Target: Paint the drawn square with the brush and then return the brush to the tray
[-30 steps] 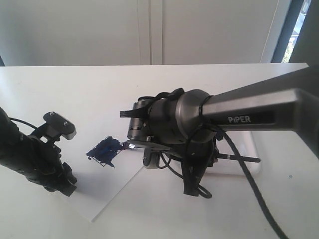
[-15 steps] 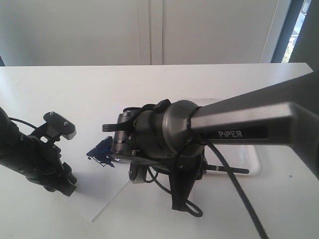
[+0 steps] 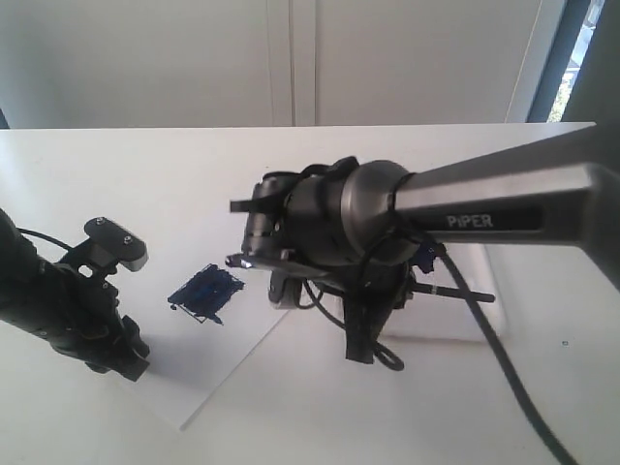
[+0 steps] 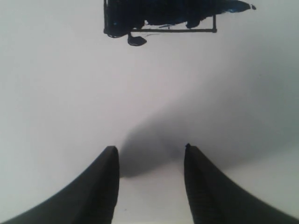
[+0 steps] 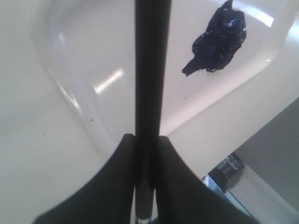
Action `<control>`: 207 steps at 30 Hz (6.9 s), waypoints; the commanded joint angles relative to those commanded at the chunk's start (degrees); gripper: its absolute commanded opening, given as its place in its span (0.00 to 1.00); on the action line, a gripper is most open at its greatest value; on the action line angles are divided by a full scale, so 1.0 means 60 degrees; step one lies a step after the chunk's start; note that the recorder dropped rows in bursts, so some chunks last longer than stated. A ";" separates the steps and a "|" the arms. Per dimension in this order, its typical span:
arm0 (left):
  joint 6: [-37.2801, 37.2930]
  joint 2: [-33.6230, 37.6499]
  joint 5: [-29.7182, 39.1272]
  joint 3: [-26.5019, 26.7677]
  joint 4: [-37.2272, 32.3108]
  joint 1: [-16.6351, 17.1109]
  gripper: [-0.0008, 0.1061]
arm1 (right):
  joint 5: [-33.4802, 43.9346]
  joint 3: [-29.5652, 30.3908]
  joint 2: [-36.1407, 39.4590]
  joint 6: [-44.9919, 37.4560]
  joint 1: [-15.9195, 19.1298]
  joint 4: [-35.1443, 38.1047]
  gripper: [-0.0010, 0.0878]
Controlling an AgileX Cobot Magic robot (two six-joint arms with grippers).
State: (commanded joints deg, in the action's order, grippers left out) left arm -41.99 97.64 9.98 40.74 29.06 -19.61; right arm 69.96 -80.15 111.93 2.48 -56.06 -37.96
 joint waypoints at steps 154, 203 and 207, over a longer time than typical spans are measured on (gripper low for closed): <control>0.1251 -1.6273 -0.3471 -0.6791 0.0805 0.4401 0.01 | -0.9770 1.3358 -1.8656 -0.5065 0.8249 0.7656 0.01; 0.1251 -1.6273 0.1183 -0.6791 0.0769 0.4401 0.01 | -0.7676 1.3358 -1.8656 -0.4929 0.8300 0.8144 0.01; 0.1251 -1.6273 0.1183 -0.6791 0.0769 0.4401 0.01 | -0.7676 1.3358 -1.8656 -0.4929 0.8300 0.8144 0.01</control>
State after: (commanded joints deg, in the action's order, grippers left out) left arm -34.49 0.00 17.08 0.00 33.68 6.80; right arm 23.91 0.00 0.00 -27.10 -6.26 10.90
